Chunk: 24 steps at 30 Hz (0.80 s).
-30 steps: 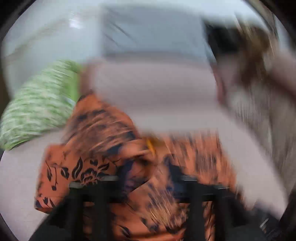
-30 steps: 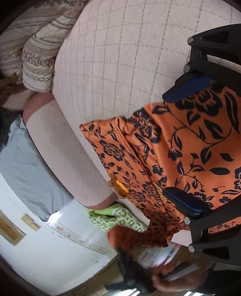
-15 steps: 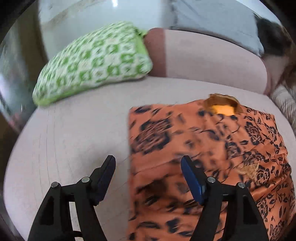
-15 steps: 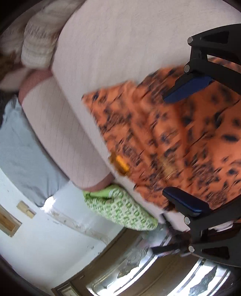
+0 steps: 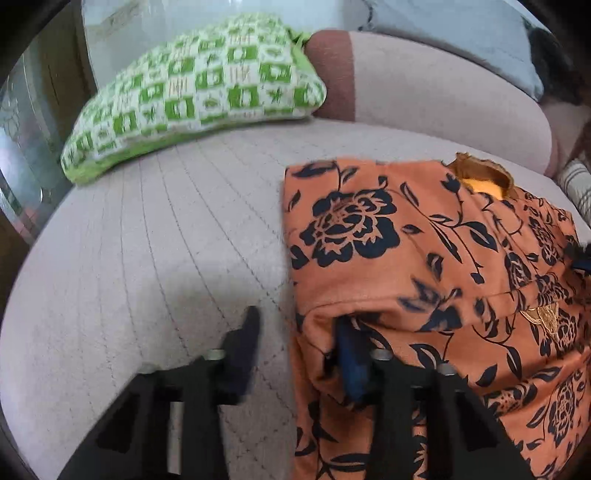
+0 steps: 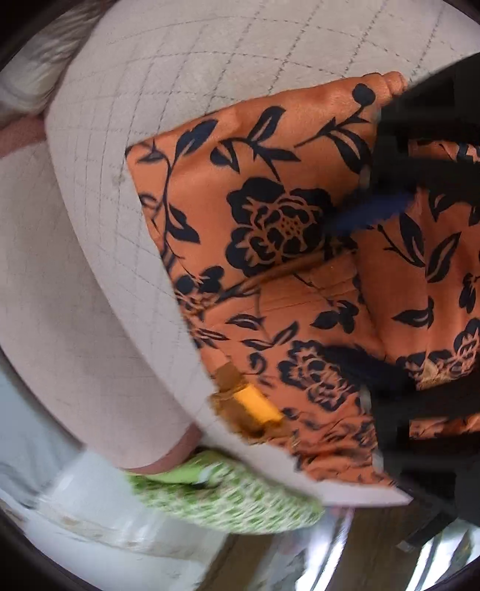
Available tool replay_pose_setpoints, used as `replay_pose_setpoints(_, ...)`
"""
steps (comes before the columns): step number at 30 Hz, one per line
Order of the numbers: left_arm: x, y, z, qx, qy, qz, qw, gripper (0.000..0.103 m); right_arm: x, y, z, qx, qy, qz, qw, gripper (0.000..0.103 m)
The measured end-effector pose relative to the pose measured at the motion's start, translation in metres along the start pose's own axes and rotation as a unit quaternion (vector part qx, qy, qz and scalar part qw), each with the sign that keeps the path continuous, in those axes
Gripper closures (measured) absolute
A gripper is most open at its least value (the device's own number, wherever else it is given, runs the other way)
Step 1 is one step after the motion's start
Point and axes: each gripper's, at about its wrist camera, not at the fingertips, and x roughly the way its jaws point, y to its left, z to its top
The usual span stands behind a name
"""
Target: Fold small clothes
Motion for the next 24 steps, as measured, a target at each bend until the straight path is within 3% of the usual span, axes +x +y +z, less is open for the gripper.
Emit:
replay_pose_setpoints(3, -0.003, -0.004, -0.002, 0.003, -0.008, -0.004, 0.9999, 0.078, -0.011, 0.017, -0.002, -0.035, -0.017, -0.015, 0.999, 0.088)
replay_pose_setpoints(7, -0.009, -0.008, -0.002, 0.011, -0.015, -0.016, 0.9997, 0.077, -0.056, 0.033, -0.015, -0.070, -0.098, -0.039, 0.992, 0.088)
replay_pose_setpoints(8, -0.008, -0.010, -0.003, 0.017, -0.011, -0.019, 0.9996, 0.073, -0.056, 0.030, -0.021, -0.068, -0.102, -0.048, 0.991, 0.088)
replay_pose_setpoints(10, -0.009, -0.009, -0.007, 0.023, -0.006, -0.014, 0.9996, 0.055, -0.031, 0.015, -0.032, -0.064, -0.056, -0.080, 0.993, 0.083)
replay_pose_setpoints(11, -0.014, -0.006, -0.008, 0.018, -0.008, -0.017, 0.9997, 0.054, -0.016, 0.005, -0.038, -0.061, -0.030, -0.091, 0.994, 0.082)
replay_pose_setpoints(13, -0.028, 0.004, -0.009, 0.000, -0.019, -0.031, 0.9993, 0.049, -0.022, -0.001, -0.047, -0.068, -0.056, -0.063, 0.994, 0.077)
replay_pose_setpoints(14, -0.039, 0.012, -0.008, -0.009, -0.032, -0.035, 0.9988, 0.046, -0.027, -0.001, -0.047, -0.064, -0.061, -0.056, 0.995, 0.063)
replay_pose_setpoints(15, -0.046, 0.017, -0.006, -0.015, -0.044, -0.036, 0.9983, 0.039, -0.035, -0.002, -0.047, -0.057, -0.069, -0.042, 0.995, 0.038)
replay_pose_setpoints(16, -0.052, 0.021, -0.003, -0.022, -0.055, -0.036, 0.9976, 0.038, -0.046, 0.000, -0.045, -0.055, -0.087, -0.034, 0.994, 0.033)
replay_pose_setpoints(18, -0.057, 0.028, 0.007, -0.033, -0.067, -0.039, 0.9964, 0.038, -0.063, 0.006, -0.034, -0.068, -0.115, -0.035, 0.990, 0.032)
replay_pose_setpoints(21, -0.044, 0.023, 0.021, -0.022, -0.060, -0.028, 0.9975, 0.038, -0.065, 0.009, -0.012, -0.050, -0.115, -0.005, 0.992, 0.032)
replay_pose_setpoints(24, -0.007, 0.009, 0.021, 0.013, -0.001, 0.008, 0.9999, 0.038, -0.044, 0.008, 0.012, -0.031, -0.102, 0.006, 0.994, 0.032)
